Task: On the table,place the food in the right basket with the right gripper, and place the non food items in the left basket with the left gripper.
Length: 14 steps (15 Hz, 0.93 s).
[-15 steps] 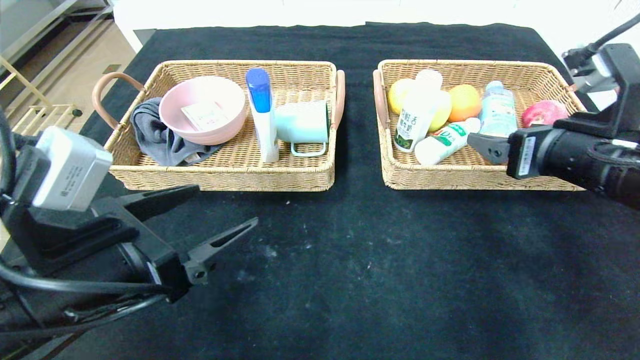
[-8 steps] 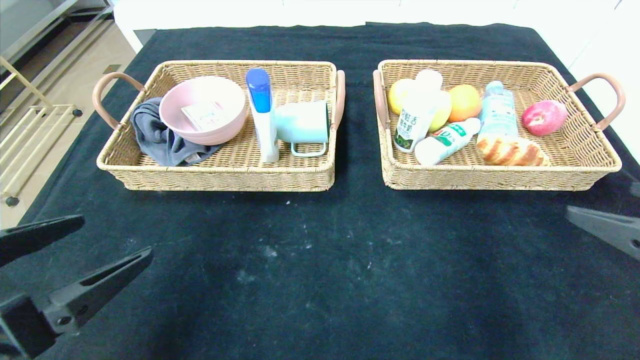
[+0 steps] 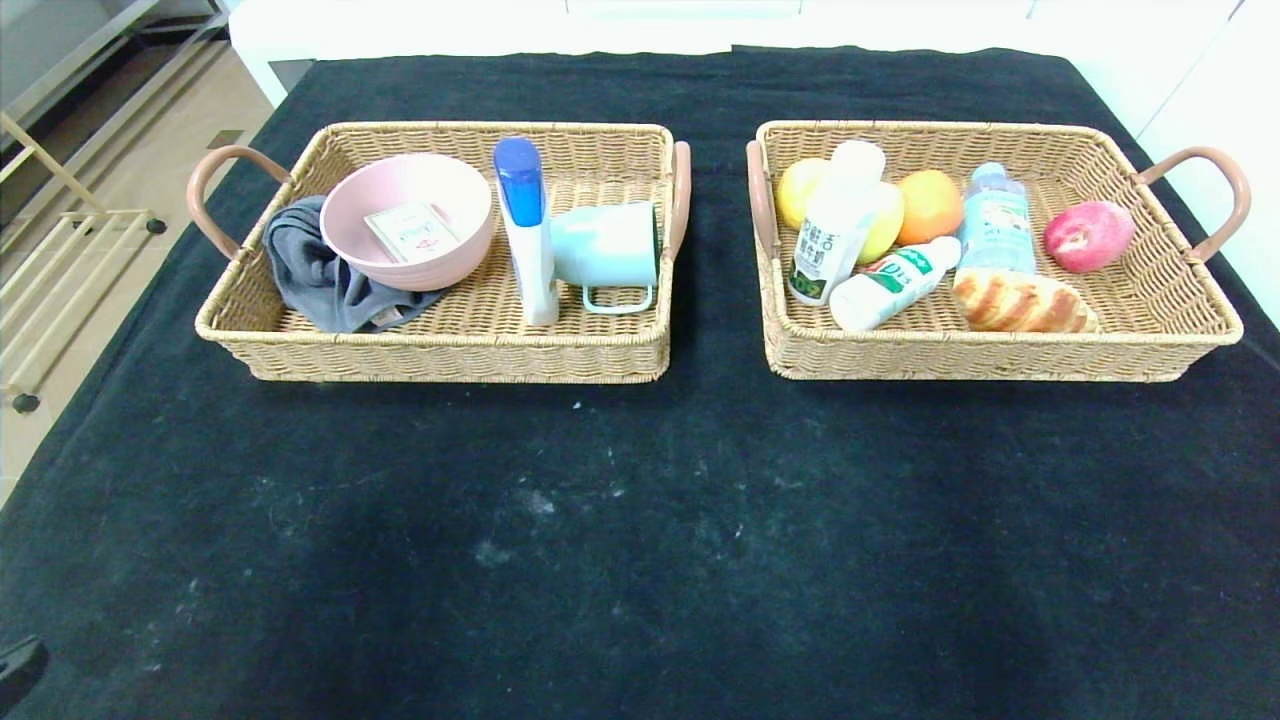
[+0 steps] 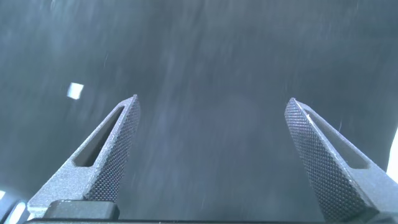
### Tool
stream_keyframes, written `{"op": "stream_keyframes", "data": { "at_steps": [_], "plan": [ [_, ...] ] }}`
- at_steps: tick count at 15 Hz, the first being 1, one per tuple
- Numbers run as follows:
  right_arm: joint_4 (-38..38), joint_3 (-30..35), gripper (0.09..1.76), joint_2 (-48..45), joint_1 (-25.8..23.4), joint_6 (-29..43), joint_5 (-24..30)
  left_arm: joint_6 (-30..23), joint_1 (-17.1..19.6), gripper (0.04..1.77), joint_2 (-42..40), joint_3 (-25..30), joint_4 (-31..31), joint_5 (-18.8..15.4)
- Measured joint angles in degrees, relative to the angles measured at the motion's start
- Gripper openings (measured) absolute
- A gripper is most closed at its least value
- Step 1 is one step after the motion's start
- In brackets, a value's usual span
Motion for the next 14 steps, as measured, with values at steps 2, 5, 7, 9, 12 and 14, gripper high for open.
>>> {"op": "stream_keyframes", "data": {
  "at_steps": [2,5,7,9,12,14],
  "plan": [
    [5.9,-1.5,1.7,-6.0,-4.0,-1.0,4.5,0.0,2.8,1.72,-3.4,-0.3,1.6,-2.0],
    [10.2,-1.2,1.7,-12.7,-8.5,-1.4,7.2,0.1,6.9,1.72,-8.7,-0.3,8.5,-7.7],
    [10.6,1.5,1.7,-16.3,-9.7,-1.4,7.4,0.0,9.2,1.72,-12.7,0.7,12.0,-10.8],
    [10.6,4.2,1.7,-19.2,-10.6,-1.3,7.2,0.0,9.9,1.72,-16.6,2.8,12.9,-11.8],
    [10.3,8.1,1.7,-24.0,-11.6,-1.2,9.8,-0.3,10.1,1.72,-22.4,6.4,12.9,-12.0],
    [6.8,12.0,1.7,-27.6,-11.9,-1.3,10.8,-0.5,10.1,1.72,-26.2,9.2,12.3,-11.9]
  ]
}}
